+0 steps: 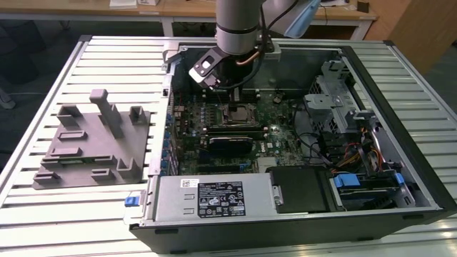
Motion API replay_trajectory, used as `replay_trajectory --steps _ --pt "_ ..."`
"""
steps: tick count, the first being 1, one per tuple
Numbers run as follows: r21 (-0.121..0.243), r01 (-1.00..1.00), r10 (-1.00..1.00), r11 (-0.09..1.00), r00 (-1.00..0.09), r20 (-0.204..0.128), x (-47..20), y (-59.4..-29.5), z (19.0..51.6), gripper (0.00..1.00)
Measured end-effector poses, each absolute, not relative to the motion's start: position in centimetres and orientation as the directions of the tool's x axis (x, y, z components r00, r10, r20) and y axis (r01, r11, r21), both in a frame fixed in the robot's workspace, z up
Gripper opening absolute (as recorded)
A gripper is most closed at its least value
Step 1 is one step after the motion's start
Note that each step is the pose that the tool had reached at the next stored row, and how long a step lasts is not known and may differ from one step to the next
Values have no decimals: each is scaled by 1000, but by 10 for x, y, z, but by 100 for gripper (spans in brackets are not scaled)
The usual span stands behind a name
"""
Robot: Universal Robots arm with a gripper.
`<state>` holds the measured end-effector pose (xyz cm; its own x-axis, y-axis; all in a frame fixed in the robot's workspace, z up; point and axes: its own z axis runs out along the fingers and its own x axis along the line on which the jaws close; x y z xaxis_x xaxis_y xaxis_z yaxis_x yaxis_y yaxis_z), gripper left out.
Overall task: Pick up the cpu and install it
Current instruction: 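Close the cpu cover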
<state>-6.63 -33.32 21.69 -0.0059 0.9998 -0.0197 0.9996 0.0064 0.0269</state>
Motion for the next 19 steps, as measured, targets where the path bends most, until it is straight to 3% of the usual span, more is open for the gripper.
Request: replay_trajectory --steps 19 --pt "26 1000 1000 7 -7 -20 -72 -333 199 11"
